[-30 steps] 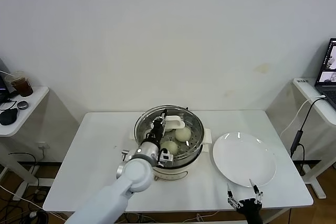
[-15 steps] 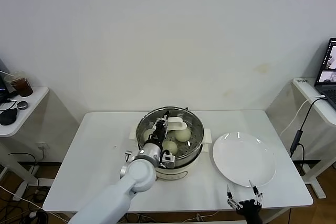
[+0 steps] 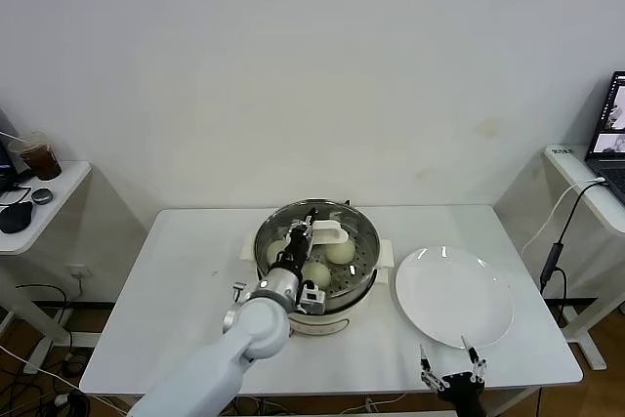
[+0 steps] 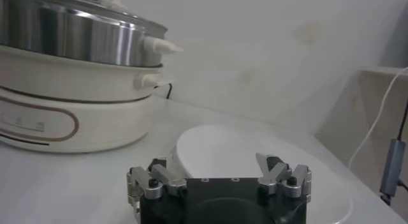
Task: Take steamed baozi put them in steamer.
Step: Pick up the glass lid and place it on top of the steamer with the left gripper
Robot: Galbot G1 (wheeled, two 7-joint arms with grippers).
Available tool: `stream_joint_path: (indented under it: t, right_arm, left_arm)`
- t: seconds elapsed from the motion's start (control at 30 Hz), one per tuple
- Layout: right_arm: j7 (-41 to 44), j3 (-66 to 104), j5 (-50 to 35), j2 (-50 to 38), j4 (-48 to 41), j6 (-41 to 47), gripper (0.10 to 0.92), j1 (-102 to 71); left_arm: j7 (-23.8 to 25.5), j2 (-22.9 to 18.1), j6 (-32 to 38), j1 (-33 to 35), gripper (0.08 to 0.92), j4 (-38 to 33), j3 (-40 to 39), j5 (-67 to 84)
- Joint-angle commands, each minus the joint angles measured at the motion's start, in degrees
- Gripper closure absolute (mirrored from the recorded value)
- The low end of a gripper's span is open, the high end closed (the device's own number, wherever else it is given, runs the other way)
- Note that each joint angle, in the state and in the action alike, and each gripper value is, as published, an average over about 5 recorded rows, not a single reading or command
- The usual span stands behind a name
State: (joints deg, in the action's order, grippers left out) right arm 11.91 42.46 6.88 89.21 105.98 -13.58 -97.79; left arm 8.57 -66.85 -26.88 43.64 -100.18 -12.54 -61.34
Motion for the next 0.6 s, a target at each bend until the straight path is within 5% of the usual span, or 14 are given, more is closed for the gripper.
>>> stream_joint_path:
  t: [0.03,0.43,0.6]
  right_arm:
    - [0.04,-0.03,0.11,0.00,0.22,-0.04,0.203,-0.05]
    - [0.09,0.02,0.30,-0.26,0.18,-0.23,0.203,-0.18]
    - [0.10,-0.43,0.06,-0.58,0.83,-0.28,0.203,-0.31]
  left_arm:
    - [-1.90,1.14,1.91,3.49,0.720,-6.40,2.29,5.08]
    - [-9.84,4.37,11.90,32.74,0.373,-29.13,17.94,35.76]
    - [-15.74,1.68,26.31,50.66,0.238,-32.31,33.55,55.20]
